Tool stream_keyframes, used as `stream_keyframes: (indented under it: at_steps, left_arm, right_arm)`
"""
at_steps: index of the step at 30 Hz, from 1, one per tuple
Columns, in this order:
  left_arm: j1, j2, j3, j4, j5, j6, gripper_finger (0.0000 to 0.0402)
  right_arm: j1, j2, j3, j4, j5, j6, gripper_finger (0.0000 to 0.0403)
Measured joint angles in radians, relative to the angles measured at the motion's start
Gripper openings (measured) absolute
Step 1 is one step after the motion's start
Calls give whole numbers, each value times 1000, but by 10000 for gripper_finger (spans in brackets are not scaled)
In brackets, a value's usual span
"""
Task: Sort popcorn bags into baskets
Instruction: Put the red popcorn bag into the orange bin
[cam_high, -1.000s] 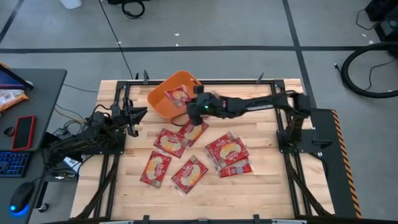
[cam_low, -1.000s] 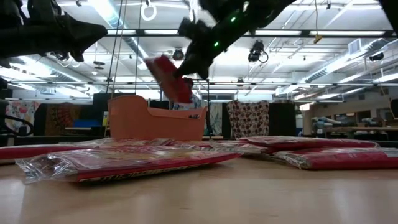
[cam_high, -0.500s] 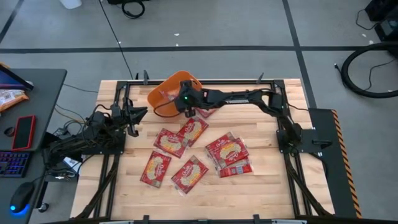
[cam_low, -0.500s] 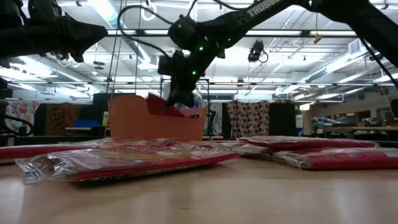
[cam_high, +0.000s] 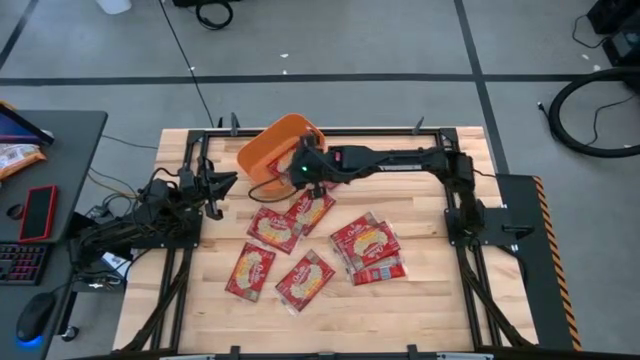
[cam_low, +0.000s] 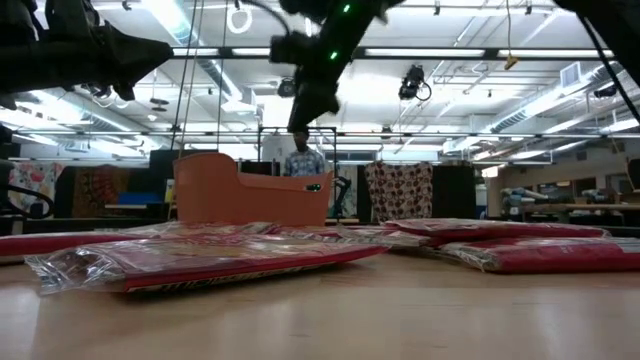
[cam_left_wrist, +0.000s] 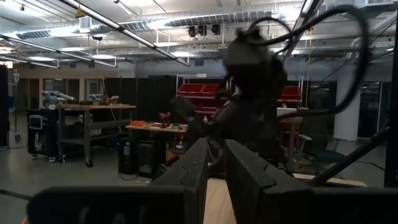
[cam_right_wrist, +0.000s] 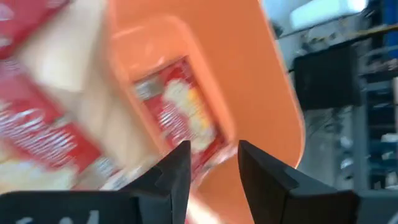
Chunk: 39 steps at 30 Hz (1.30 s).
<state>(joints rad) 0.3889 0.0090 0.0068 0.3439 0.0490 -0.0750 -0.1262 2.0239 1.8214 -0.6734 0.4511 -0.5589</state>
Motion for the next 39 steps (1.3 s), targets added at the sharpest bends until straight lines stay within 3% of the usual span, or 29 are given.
stream_keyframes:
  at_steps: [6,11,16,26,33,39]
  left_arm:
    - [0,0,0,-12,1,-100,57]
    - [0,3,0,-43,2,-151,57]
    - [0,3,0,-104,1,-151,57]
    - [0,4,0,-126,1,-150,57]
    - [0,4,0,-125,0,-149,57]
    - [0,4,0,-124,1,-150,57]
  right_arm:
    - [41,-39,-53,-210,-4,178,137]
    - [46,-36,-171,-175,-9,200,137]
    - [20,-63,-287,-122,-84,200,137]
    - [-100,-145,-551,139,-162,65,151]
    - [-161,-95,-563,163,-92,-23,203]
    - [-173,-61,-563,160,-47,-106,214]
